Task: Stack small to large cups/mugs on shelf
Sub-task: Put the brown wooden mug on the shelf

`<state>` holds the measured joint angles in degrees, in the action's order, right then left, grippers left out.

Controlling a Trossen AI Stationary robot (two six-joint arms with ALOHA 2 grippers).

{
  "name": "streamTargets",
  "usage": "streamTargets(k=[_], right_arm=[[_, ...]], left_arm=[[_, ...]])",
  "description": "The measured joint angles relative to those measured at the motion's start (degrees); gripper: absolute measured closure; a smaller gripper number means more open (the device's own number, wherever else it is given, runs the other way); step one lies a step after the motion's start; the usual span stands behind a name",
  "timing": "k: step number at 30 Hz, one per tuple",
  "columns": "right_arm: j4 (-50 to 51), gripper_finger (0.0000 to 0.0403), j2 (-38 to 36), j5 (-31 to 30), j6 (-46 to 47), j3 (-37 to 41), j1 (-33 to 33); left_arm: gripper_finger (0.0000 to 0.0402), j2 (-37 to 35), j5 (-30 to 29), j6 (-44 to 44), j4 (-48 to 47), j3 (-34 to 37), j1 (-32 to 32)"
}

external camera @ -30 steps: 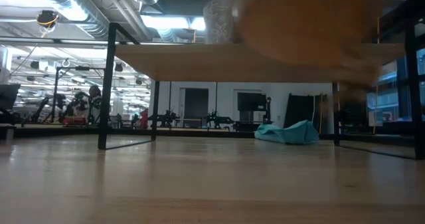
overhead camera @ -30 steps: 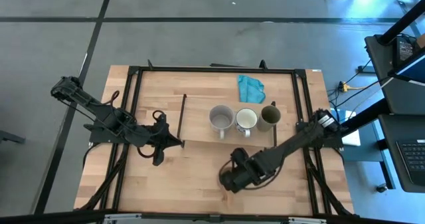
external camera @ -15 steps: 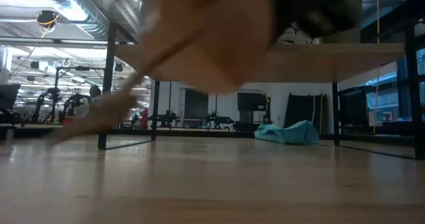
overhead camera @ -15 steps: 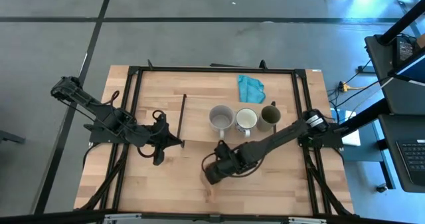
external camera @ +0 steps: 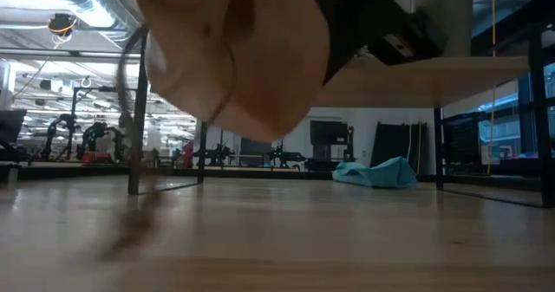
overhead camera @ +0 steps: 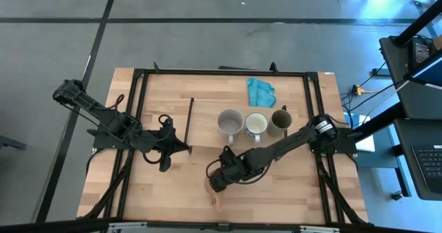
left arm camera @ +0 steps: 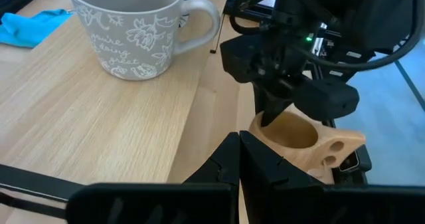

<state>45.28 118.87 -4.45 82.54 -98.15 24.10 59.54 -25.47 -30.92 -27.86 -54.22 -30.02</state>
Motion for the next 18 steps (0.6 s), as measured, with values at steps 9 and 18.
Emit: streamTargets(k=[9,18], right_arm=[[-2.22,0.0346,2.25,1.16,-0.31,0.02,0.04],[-4.94,0.0344,2.42,-0.38,-0.37,0.02,-0.43]], left_arm=[[0.0401,0.01,0.00,0.00,0.00,0.00,-0.22],[0.0401,0.00,0.00,-0.29,0.02,-0.02,-1.85]])
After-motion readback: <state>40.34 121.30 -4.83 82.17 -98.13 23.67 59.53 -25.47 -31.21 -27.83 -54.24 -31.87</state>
